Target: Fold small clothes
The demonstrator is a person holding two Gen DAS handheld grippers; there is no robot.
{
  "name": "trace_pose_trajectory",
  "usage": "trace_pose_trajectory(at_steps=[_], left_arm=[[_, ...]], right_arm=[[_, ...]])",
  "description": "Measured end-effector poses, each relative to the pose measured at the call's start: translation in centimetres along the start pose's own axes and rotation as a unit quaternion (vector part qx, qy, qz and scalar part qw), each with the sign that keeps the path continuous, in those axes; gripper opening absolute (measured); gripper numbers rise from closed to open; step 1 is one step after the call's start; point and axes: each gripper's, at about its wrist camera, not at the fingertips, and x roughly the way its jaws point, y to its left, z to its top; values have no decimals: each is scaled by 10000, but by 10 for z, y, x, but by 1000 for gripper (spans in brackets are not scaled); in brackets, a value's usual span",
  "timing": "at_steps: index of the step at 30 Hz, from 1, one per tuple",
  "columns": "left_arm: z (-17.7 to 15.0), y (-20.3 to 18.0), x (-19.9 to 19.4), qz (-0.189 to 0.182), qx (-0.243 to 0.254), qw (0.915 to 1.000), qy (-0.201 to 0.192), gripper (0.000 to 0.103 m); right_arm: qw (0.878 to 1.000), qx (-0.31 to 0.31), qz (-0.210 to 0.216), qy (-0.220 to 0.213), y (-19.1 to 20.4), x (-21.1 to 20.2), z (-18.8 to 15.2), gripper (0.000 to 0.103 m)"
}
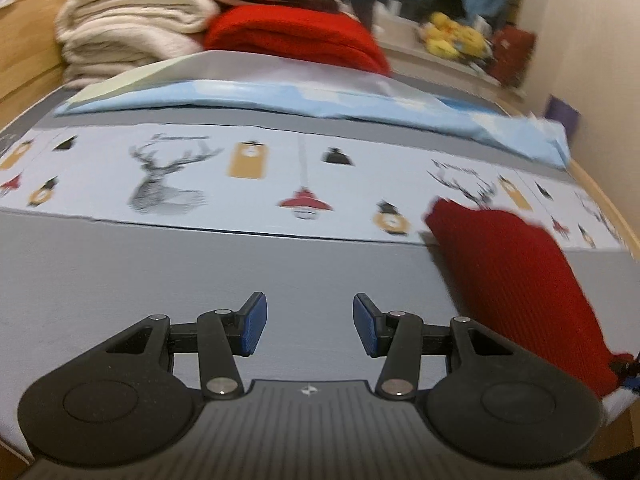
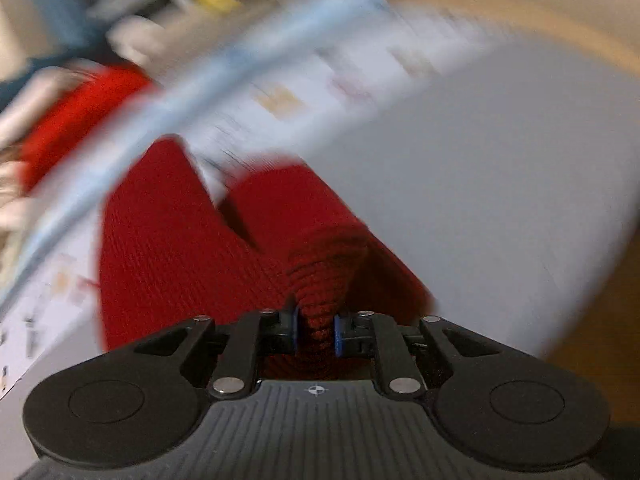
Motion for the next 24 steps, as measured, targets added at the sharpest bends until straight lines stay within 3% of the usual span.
trace_pose_trajectory(at_steps=[2, 4, 6, 8, 11, 12, 13, 16, 17, 19, 21, 23, 24], left_arm=[[-3, -18, 6, -48, 253, 9997, 10, 53], [-6, -33, 10, -87, 484, 9988, 0, 53], [-9, -42, 13, -119, 667, 9977, -15, 53], [-12, -48, 14, -158, 781, 9968, -24, 53], [-13, -48, 15, -170, 837, 9963, -7, 53], [-12, -46, 15, -163, 842, 9963, -4, 53], [-12, -44, 17, -148, 828, 9965, 1, 53], [-10, -37, 16, -105, 706, 9974, 37, 53], [-9, -34, 16, -94, 639, 9979, 56, 53], [-7, -29, 18, -105, 485, 9987, 107, 53], [-5, -27, 20, -126, 421, 9989, 145, 53], [-4, -29, 22, -132, 421, 9989, 150, 53], [-3, -29, 23, -141, 411, 9989, 157, 53]], right_arm=[[9999, 11, 122, -88, -8, -7, 8, 33], [9977, -437, 199, -485, 0, -27, 16, 42], [9917, -841, 173, -959, 10, -41, 25, 43], [9857, -1198, 422, -1109, 21, -44, 44, 45], [9740, -1882, 1011, -748, 40, -29, 73, 47], [9700, -2036, 1199, -564, 48, -19, 80, 52], [9671, -2167, 1280, -376, 54, -9, 83, 59], [9635, -2327, 1320, -78, 67, 23, 76, 66], [9652, -2275, 1287, -21, 69, 35, 71, 66], [9674, -2234, 1087, 491, 76, 60, 68, 65], [9637, -2231, 1321, 638, 83, 68, 66, 62], [9590, -2316, 1419, 807, 85, 73, 63, 49], [9574, -2315, 1494, 863, 85, 74, 63, 32]])
